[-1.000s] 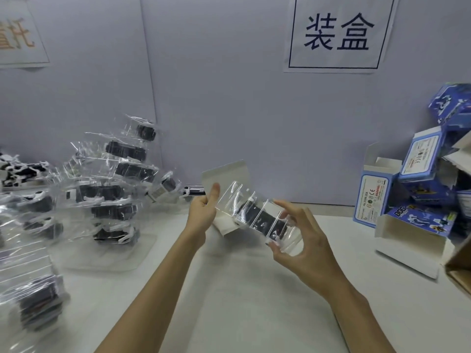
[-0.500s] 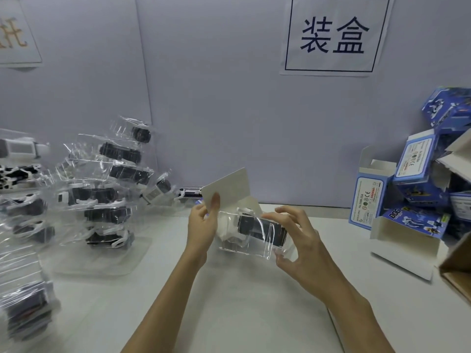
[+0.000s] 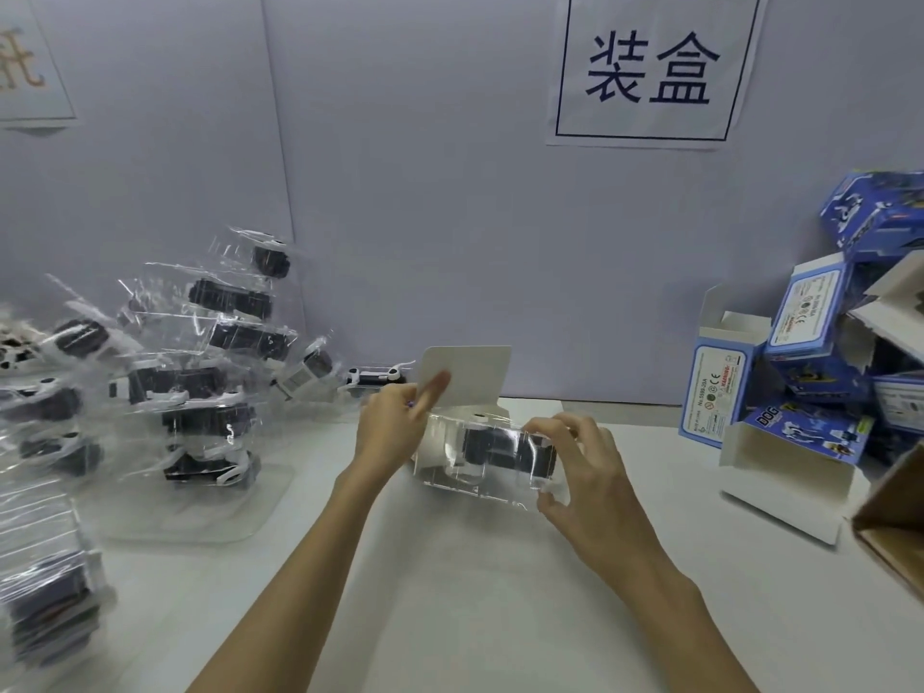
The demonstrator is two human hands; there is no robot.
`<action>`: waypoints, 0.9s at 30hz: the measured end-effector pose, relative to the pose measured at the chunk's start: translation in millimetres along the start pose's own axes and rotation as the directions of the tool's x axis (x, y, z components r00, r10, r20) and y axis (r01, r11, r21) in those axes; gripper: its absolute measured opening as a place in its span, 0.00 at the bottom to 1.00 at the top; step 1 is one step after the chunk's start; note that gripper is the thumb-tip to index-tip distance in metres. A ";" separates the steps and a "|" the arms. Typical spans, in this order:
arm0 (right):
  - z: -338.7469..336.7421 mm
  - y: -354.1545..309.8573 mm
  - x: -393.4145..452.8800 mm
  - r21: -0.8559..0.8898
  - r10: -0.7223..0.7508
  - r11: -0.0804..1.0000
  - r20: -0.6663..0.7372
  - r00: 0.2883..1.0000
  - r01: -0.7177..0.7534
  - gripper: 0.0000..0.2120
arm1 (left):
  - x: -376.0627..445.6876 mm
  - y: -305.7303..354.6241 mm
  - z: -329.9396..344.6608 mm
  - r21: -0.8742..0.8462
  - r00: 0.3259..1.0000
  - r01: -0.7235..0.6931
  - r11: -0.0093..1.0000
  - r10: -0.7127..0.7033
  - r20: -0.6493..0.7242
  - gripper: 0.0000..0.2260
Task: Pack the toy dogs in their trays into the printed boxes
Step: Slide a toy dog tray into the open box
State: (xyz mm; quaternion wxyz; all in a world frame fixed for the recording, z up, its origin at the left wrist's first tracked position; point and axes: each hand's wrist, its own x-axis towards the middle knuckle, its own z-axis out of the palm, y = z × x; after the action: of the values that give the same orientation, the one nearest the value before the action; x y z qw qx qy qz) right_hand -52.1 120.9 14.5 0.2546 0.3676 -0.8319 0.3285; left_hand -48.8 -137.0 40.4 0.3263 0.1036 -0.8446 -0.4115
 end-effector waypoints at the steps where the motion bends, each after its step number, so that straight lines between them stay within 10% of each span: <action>1: 1.6 -2.1 -0.5 -0.031 -0.004 1.000 -0.015 1.000 0.003 0.36 | -0.8 -0.6 -0.8 0.040 1.000 -0.014 0.999 0.014 0.007 0.32; 8: 20.0 -11.5 -0.7 -0.293 -0.057 0.956 -0.227 0.972 -0.013 0.37 | -1.9 -3.4 -9.1 0.111 0.983 -0.119 0.987 0.101 0.151 0.28; 16: 46.8 -19.8 -5.3 -0.467 0.020 0.873 -0.249 0.968 -0.138 0.30 | -28.7 -7.9 21.3 0.127 0.995 -0.095 0.987 0.094 0.016 0.29; 23: 46.9 -12.2 -17.2 -0.072 0.121 0.992 0.396 0.910 -0.101 0.38 | -41.3 -14.8 35.5 0.022 0.998 -0.049 0.999 0.049 -0.034 0.29; 27: 40.3 -6.2 -14.3 -0.023 0.116 0.993 0.350 0.930 -0.115 0.18 | -44.7 -18.7 37.6 0.013 0.999 -0.036 0.999 0.036 -0.032 0.33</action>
State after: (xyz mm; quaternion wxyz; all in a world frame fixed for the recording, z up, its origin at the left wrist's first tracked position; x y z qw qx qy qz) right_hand -46.0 94.4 -19.1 0.0832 0.3705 -0.8845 0.2711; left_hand -40.3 -105.6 -11.5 0.3467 0.0970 -0.8435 -0.3986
